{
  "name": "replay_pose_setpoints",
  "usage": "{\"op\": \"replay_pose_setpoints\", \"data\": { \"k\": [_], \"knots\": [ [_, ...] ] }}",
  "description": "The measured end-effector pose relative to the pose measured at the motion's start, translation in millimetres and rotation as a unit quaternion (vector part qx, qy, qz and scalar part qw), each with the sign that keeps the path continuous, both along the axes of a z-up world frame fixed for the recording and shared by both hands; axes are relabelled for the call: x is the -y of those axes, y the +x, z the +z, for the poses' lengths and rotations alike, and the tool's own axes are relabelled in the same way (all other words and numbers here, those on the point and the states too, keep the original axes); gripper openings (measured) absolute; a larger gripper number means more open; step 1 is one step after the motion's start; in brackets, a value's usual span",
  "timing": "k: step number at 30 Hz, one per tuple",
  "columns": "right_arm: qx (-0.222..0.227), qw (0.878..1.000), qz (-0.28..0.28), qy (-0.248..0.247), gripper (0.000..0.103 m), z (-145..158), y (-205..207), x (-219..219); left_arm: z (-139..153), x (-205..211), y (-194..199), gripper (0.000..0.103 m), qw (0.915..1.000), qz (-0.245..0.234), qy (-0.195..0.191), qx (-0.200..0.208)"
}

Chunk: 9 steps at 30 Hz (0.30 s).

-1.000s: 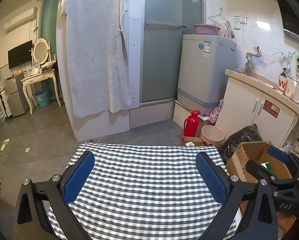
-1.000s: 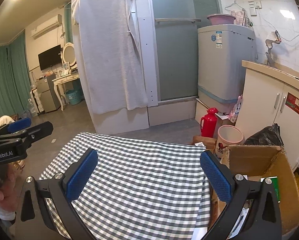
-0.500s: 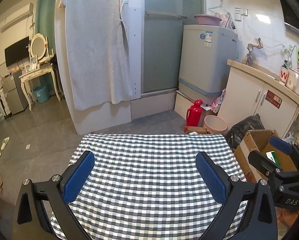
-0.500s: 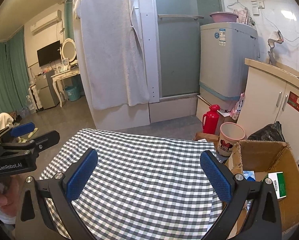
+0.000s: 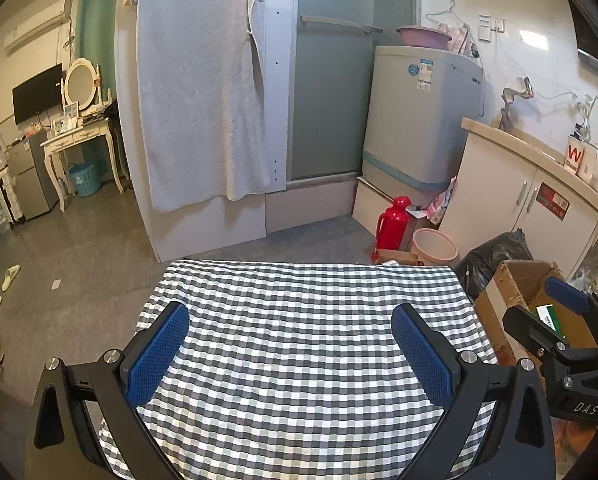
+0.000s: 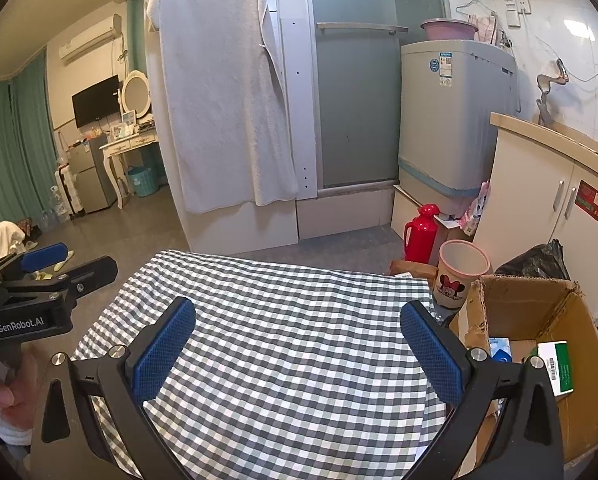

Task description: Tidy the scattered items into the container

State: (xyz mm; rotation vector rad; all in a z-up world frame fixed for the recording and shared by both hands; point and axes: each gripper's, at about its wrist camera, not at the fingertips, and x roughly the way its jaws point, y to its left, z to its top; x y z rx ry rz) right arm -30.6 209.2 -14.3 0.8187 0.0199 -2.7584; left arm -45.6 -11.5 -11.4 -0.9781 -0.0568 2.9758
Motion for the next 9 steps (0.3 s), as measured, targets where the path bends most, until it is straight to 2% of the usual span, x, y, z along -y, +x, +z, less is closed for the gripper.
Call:
{"op": "replay_pose_setpoints", "data": {
  "k": [9],
  "knots": [
    [0.008, 1.0, -0.003, -0.002, 0.103, -5.2, -1.9, -1.2, -6.9, -1.5, -4.6, 0.103, 1.0, -0.004, 0.0, 0.007]
  ]
}}
